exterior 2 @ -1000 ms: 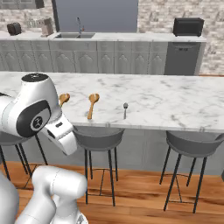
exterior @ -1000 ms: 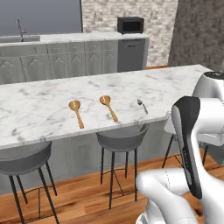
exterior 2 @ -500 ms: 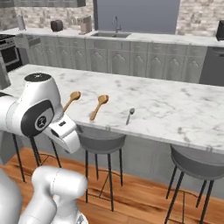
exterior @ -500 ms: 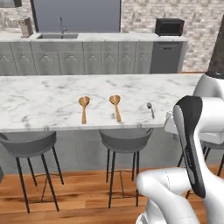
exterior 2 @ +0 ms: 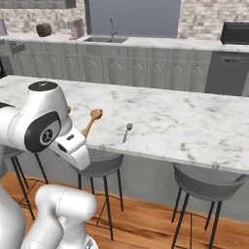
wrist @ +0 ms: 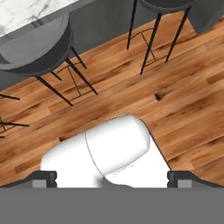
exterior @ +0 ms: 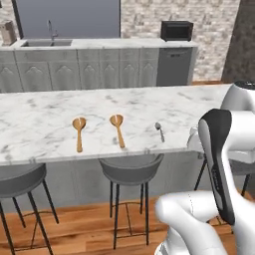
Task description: Pick up the metallic utensils from the counter and place them in the open drawer. Make sure not to pick up any wooden utensils.
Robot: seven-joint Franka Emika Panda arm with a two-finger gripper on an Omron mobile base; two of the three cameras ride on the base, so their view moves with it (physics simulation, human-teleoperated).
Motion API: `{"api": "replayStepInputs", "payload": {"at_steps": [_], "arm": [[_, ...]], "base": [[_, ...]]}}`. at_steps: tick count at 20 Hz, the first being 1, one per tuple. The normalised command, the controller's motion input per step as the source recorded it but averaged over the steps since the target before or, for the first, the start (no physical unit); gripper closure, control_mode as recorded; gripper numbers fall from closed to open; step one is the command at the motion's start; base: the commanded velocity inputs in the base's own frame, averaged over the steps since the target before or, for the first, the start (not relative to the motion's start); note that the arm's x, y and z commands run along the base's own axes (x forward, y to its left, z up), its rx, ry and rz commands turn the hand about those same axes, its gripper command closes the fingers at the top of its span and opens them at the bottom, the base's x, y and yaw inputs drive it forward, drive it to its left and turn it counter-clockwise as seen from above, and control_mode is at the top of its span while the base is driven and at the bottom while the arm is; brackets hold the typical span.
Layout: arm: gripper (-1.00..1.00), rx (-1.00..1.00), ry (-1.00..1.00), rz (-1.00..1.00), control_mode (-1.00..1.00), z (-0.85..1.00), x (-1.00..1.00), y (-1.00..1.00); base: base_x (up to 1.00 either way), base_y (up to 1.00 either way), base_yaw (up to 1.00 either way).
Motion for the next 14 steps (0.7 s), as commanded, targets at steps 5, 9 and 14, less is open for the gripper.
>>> {"api": "replayStepInputs", "payload": {"at_steps": [5,9,14], "arm": [[-1.0,0.0,0.0,0.0,1.0,0.0,0.0,0.0],[-1.0,0.0,0.0,0.0,1.0,0.0,0.0,0.0],[-1.0,0.0,0.0,0.0,1.0,0.0,0.0,0.0]], "base": [[0.87,0.12,0.0],[0.64,-0.05,0.12],[0.63,0.0,0.15]]}}
